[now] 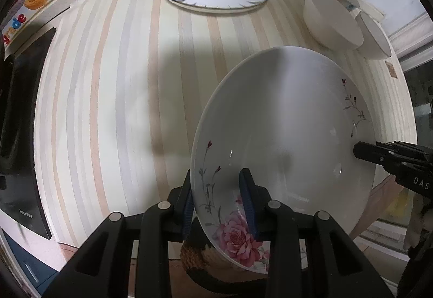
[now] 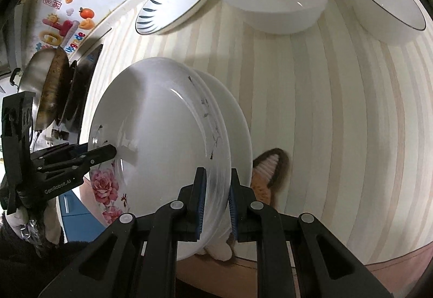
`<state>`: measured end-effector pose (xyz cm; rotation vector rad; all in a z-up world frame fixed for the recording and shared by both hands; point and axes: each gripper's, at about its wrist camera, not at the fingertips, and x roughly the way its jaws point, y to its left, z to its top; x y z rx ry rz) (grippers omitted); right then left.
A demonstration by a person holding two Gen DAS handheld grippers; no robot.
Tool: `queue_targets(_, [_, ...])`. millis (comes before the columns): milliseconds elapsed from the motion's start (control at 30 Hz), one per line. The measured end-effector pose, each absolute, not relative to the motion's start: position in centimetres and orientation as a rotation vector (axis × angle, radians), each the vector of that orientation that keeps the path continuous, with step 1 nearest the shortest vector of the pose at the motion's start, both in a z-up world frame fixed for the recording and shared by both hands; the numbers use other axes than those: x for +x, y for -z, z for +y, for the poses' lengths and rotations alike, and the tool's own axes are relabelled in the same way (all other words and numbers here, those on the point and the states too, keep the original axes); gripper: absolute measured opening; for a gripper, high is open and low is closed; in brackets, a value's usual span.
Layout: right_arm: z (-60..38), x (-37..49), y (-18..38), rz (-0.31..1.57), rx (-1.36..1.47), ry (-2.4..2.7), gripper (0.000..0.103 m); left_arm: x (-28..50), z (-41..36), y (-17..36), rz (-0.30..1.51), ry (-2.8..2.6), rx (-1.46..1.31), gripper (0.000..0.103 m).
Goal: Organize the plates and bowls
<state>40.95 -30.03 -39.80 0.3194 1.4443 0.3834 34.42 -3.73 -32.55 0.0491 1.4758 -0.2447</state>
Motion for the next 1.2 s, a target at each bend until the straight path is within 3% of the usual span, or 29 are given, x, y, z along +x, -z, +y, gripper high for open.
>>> queue_targets(667, [-28.4, 42.2, 41.4, 1.519, 0.285, -0.382, 0.017, 36.2, -6.0, 35.5, 1.543, 0.193, 0.136, 0.029])
queue_targets(1200, [-27.5, 43.1, 39.8, 1.552, 0.221, -0.277, 0.025, 35.8, -7.4, 36.3, 1.548, 0.195, 0.168, 0.029])
